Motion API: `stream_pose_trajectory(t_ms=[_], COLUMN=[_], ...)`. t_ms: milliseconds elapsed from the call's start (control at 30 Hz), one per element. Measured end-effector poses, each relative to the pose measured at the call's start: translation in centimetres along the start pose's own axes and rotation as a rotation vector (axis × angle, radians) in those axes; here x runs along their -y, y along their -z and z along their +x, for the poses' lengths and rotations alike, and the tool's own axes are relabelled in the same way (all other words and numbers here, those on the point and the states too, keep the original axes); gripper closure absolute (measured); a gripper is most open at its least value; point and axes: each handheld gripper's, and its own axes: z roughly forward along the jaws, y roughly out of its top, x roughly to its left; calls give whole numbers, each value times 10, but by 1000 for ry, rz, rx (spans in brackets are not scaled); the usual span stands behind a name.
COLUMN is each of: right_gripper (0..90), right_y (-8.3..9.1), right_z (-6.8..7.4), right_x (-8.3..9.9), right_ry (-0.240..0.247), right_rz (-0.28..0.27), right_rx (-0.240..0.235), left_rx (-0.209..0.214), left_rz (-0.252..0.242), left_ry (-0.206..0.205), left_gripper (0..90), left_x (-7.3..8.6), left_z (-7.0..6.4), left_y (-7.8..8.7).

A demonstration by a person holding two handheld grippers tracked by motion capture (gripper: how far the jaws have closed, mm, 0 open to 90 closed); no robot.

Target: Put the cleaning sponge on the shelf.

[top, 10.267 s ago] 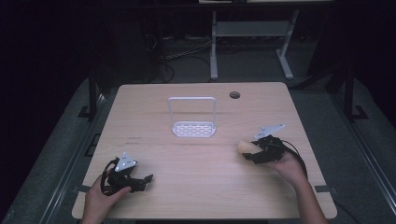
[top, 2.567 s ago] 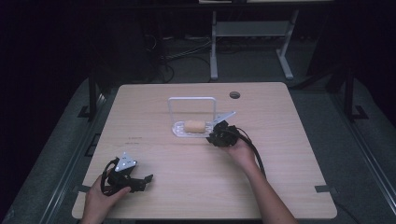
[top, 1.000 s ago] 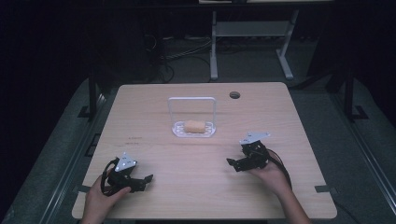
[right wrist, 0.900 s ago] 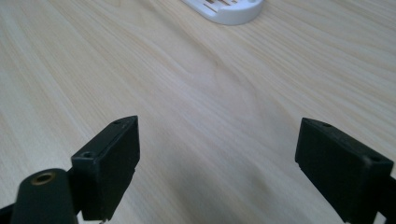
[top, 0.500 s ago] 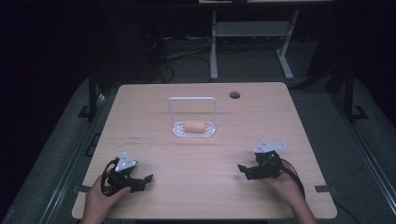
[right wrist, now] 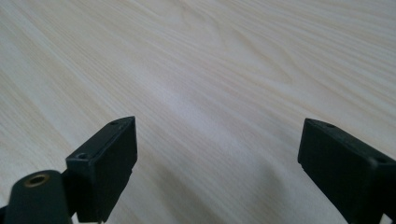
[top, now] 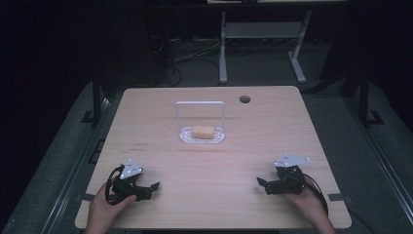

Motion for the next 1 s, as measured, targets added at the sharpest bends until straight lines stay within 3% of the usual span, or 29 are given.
stream_pose_trajectory(t_ms=[633,1000], right_gripper=[116,111], right_y=[5,5], right_z=[-8,-10], right_x=[24,27], right_ry=[-32,-44], right_rz=[19,12], right_rx=[50,49], left_rx=[0,0], left_rz=[1,1], left_ry=[0,0], left_gripper=[127,127], left_x=[0,0], left_z=[0,0], left_y=[0,0])
